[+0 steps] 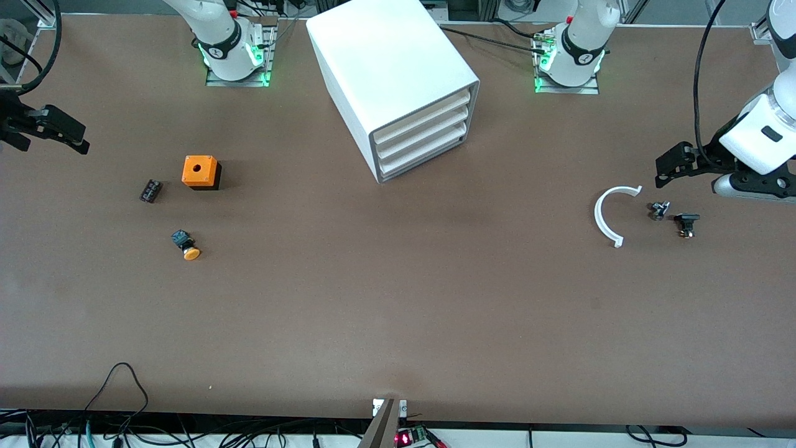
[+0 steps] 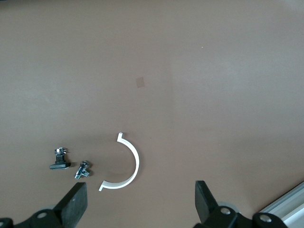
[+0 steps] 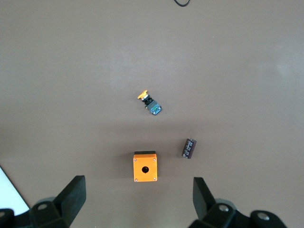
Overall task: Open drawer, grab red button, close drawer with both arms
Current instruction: 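Raise the left gripper and swing it toward the white cabinet, then move the left gripper to the top drawer's front edge, then pull the top drawer open with the left gripper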
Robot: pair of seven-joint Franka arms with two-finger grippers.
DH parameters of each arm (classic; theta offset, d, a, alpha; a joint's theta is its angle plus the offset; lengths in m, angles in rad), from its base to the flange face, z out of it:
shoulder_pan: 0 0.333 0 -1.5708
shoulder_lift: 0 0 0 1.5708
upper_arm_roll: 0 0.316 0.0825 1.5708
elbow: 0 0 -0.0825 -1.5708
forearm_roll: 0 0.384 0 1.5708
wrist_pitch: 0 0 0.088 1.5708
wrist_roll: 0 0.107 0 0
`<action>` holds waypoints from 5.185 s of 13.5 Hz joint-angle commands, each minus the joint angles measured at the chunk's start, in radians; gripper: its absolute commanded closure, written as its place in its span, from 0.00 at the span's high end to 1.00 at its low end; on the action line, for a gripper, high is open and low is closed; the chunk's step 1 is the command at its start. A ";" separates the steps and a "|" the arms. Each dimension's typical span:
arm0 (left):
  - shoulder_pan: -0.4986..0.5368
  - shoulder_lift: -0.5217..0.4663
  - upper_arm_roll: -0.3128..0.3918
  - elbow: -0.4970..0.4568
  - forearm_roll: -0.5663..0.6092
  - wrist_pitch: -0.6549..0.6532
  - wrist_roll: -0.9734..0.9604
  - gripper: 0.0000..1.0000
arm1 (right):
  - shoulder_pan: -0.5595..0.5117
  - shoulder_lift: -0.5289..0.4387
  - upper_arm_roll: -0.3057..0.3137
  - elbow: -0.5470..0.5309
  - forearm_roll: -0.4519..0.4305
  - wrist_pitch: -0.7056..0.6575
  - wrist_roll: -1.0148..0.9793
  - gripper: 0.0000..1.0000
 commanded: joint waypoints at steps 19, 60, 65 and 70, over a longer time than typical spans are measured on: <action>-0.006 0.006 -0.019 0.020 -0.036 -0.028 0.015 1.00 | -0.002 -0.008 -0.002 0.005 0.018 -0.004 0.004 1.00; -0.024 0.355 -0.381 -0.650 -1.078 0.192 0.618 0.00 | -0.011 0.010 -0.002 0.007 0.017 0.030 0.002 1.00; 0.003 0.347 -0.332 -0.636 -1.066 0.192 0.611 0.00 | -0.002 0.058 0.002 0.007 0.018 0.030 -0.002 1.00; 0.025 0.339 -0.162 -0.532 -1.061 0.194 0.604 0.00 | 0.015 0.112 0.007 0.010 0.050 0.027 -0.063 1.00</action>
